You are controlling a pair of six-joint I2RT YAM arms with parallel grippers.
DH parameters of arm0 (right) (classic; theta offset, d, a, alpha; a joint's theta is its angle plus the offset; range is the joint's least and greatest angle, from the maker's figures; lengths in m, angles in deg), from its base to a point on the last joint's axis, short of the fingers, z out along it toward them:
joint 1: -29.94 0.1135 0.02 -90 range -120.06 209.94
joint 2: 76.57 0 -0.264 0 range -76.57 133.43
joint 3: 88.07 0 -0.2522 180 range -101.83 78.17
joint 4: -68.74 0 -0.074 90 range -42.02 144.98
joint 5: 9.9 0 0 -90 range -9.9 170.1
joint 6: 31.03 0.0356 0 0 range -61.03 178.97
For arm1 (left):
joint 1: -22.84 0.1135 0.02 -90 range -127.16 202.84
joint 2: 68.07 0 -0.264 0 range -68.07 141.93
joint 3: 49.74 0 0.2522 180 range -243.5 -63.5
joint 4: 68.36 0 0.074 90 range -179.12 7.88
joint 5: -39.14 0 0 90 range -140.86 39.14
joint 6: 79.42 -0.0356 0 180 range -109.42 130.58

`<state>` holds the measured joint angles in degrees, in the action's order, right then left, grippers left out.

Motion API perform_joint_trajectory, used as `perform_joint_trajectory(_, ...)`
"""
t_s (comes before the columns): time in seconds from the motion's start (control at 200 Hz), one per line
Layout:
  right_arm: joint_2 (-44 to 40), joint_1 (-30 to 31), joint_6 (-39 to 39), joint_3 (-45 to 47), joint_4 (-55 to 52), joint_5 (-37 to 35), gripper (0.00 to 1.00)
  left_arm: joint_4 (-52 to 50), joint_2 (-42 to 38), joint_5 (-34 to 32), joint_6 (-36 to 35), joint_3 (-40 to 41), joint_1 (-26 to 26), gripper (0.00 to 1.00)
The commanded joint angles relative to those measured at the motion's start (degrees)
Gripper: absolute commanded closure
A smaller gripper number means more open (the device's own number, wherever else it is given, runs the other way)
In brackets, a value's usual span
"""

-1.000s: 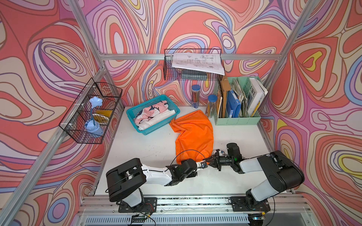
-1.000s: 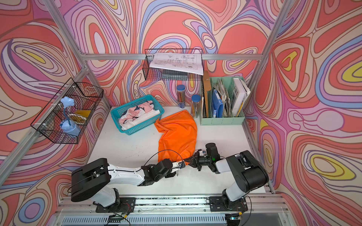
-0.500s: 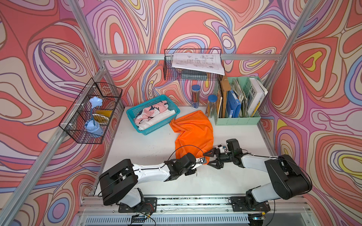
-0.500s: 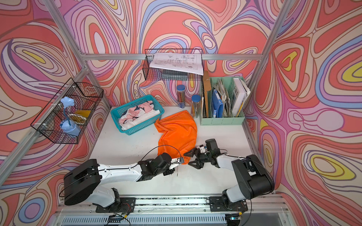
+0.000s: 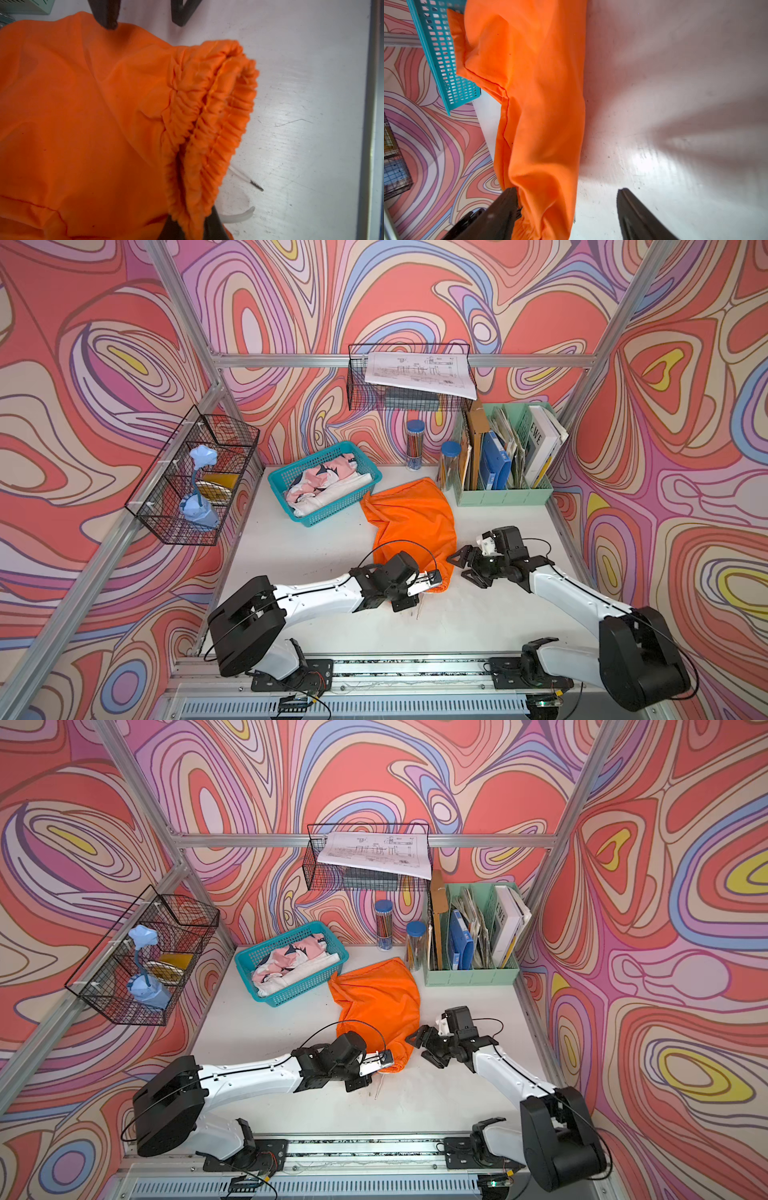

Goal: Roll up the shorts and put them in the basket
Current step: Roll the shorts at the center of the board.

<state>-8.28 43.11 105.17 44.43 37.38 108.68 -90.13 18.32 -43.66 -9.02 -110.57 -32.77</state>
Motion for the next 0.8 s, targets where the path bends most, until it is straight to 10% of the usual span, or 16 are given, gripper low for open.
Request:
perform_joint_trajectory(0.0,-9.9,-0.2,-8.4,1.4,-1.1,-10.1,0.24,-6.2,2.7,9.2,0.2,-3.9,3.2,1.0)
perform_joint_trajectory(0.32,-37.3,0.0,-25.5,11.7,4.4,-15.5,0.27,-31.3,18.0,18.5,-9.7,-27.8,9.2,1.0)
perform_joint_trajectory(0.626,-35.0,2.5,-29.3,12.2,11.5,-12.5,0.3,-48.0,30.3,24.1,-17.3,-45.2,13.9,1.0)
perform_joint_trajectory(0.791,-30.0,8.6,-46.4,6.7,12.3,-19.5,0.31,-51.3,35.2,24.1,-18.7,-49.8,15.7,1.0)
